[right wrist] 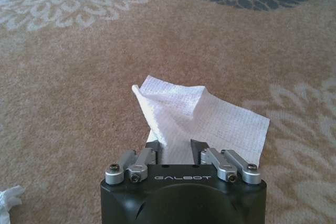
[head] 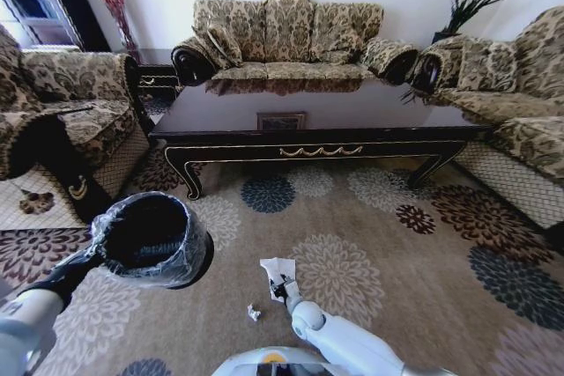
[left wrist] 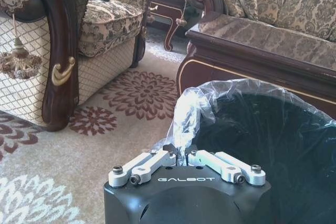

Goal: Move to the front of the table and pick up the trash from the floor, then place it into the trash bin.

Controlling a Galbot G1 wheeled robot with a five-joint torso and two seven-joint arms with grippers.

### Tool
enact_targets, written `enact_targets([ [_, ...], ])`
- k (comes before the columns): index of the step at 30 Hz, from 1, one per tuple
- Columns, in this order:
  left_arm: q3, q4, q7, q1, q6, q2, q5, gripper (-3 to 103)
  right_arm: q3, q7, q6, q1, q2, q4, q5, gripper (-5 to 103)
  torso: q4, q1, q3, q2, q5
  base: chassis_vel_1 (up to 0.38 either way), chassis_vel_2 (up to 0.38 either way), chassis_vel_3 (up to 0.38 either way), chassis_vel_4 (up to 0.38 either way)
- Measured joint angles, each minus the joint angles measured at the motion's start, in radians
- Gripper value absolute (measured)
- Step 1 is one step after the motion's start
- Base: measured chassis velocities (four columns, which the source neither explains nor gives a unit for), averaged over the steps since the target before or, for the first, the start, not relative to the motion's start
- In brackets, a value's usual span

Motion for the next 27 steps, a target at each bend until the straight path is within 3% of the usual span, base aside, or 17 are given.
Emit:
enact_targets([
  [2,-0.001,0.0,0.0,0.002,0.0,0.0,0.0,5,0.004,-0.001,0.002,-0.007,0.001,0.0,-0.006,30,0.0,0.0,0.0,0.0,0.0001,0.0,0.0,0.0,0.0],
  [4,0.001,0.0,0.0,0.003,0.0,0.0,0.001,5,0.009,0.0,0.004,-0.016,-0.006,0.019,-0.008,14,0.0,0.0,0.0,0.0,0.0001,0.0,0.0,0.0,0.0],
  [6,0.002,0.0,0.0,0.002,0.0,-0.001,0.002,5,0.01,0.0,0.006,-0.018,-0.009,0.027,-0.008,14,0.0,0.0,0.0,0.0,0.0002,0.0,0.0,0.0,0.0],
  [9,0.014,0.0,0.0,0.001,0.0,-0.005,0.01,5,0.028,-0.006,0.033,-0.033,-0.045,0.087,-0.02,2,0.0001,0.0,0.0,0.0,0.0001,0.0,0.0,0.0,0.0],
  [20,0.077,0.0,0.001,-0.003,0.0,-0.027,0.058,5,0.17,-0.115,0.164,-0.092,-0.142,0.279,-0.098,0,0.0,0.0,0.0,0.0,0.0,0.0,0.0,0.0,0.0],
  [23,0.113,0.0,0.003,-0.003,0.0,-0.039,0.076,5,0.255,-0.202,0.277,-0.105,-0.172,0.367,-0.151,0,0.0,0.0,0.0,0.0,-0.0001,0.0,0.0,0.0,0.0],
  [27,0.141,0.0,0.003,-0.003,0.0,-0.046,0.079,5,0.312,-0.265,0.36,-0.091,-0.185,0.416,-0.175,0,0.0,0.0,0.0,0.0,0.0002,0.0,0.0,0.0,0.0],
])
